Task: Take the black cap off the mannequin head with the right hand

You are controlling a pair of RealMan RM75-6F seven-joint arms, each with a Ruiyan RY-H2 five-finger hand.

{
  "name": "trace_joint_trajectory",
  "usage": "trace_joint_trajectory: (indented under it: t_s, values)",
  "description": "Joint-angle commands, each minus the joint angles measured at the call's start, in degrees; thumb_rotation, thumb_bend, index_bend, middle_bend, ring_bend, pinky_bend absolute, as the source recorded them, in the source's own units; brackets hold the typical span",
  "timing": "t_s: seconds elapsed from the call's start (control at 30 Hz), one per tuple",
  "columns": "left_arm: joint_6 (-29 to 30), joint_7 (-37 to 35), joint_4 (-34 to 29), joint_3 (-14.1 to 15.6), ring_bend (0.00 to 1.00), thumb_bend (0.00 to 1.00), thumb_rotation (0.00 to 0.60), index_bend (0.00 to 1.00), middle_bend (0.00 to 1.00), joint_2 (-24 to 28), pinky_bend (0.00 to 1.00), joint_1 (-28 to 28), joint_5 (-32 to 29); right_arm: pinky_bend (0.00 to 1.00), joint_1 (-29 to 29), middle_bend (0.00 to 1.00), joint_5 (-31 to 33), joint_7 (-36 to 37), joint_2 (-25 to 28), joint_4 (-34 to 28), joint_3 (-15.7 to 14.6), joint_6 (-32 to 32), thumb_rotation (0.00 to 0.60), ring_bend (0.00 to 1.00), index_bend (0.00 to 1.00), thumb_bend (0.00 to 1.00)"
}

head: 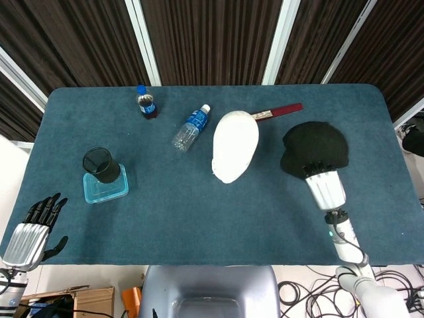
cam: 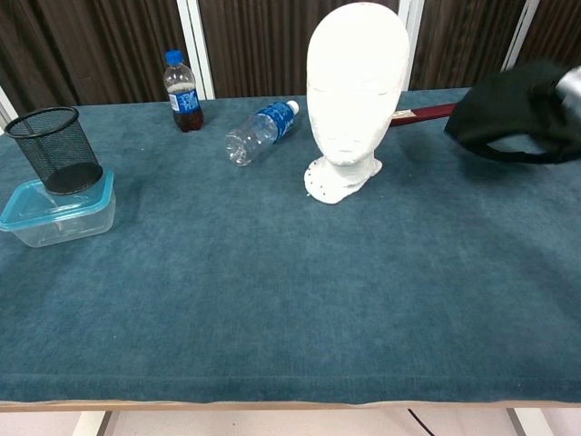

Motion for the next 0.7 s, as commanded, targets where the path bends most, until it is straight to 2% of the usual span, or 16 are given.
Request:
trace_joint_trajectory:
  t_s: [0.03,0.1,0.13,0.17,0.2,0.23,0.3,0.4,0.53,0.6,0.7]
  values:
    - [-0.2,0.3,-0.1,0.1,0.06,0.32,0.6,0.0,0.0,0.0,0.13,0.1,-0.3,0.83,-1.9,0.5,-1.0,1.0,-1.7,-0.4,-2.2,-1.6,0.6,0.48,0.56,0.36]
    - [-0.2,0.5,-0.2,0.1,0.06,0.32,0.6,0.0,0.0,0.0,0.13,0.1,-0.3,0.75,-3.0,0.39,-1.2,-0.7,-1.6,-1.9,-3.3,-3.4,0.6,0.37,0.37,0.31]
    - [-0.1,0.5,-0.2,0.1,0.06,0.32,0.6,0.0,0.0,0.0,0.13,0.2,-0.2,0.63,-3.5,0.29,-1.3,-2.0,-1.2,-3.1,-3.9,-4.4,0.6,0.25,0.19,0.23]
    - [0.0,0.6,-0.2,0.1,0.06,0.32,0.6,0.0,0.0,0.0,0.13,0.2,-0.2,0.51,-4.2,0.19,-1.6,-4.2,-0.3,-4.9,-4.7,-5.2,0.6,0.15,0.08,0.17]
    - [0.0,0.6,-0.2,0.1,0.06,0.32,0.6,0.0,0.0,0.0,0.13,0.2,-0.2,0.42,-4.7,0.11,-1.7,-5.7,0.5,-6.8,-5.2,-5.6,0.6,0.07,0.02,0.12]
    - [0.0,0.6,-0.2,0.1,0.06,0.32,0.6,0.0,0.0,-0.1,0.13,0.3,-0.2,0.34,-5.3,0.05,-2.1,-6.8,2.0,-10.0,-6.0,-6.2,0.6,0.02,0.0,0.09]
    - [0.0,0.7,-0.2,0.1,0.06,0.32,0.6,0.0,0.0,-0.1,0.13,0.3,-0.3,0.27,-6.5,0.0,-2.3,-8.5,5.2,-16.8,-7.3,-7.7,0.6,0.0,0.0,0.06]
    - [-0.2,0.8,-0.3,0.2,0.06,0.32,0.6,0.0,0.0,-0.1,0.13,0.2,-0.2,0.19,-7.9,0.0,-2.2,-12.0,10.5,-27.1,-9.2,-10.6,0.6,0.0,0.0,0.02]
    - [-0.3,1.1,-0.3,0.2,0.06,0.32,0.6,0.0,0.0,-0.2,0.13,0.2,-0.3,0.06,-9.5,0.0,-0.9,-19.4,20.0,-44.4,-12.2,-16.5,0.6,0.0,0.0,0.0]
    - [-0.4,1.1,-0.3,0.1,0.06,0.32,0.6,0.0,0.0,-0.3,0.13,0.1,-0.4,0.02,-9.9,0.0,0.0,-22.0,24.8,-52.7,-13.6,-19.2,0.6,0.0,0.0,0.0]
    - [-0.5,1.2,-0.3,0.1,0.06,0.32,0.6,0.0,0.0,-0.3,0.13,0.1,-0.4,0.0,-10.0,0.0,0.7,-24.1,29.9,-60.7,-14.8,-21.3,0.6,0.0,0.0,0.0]
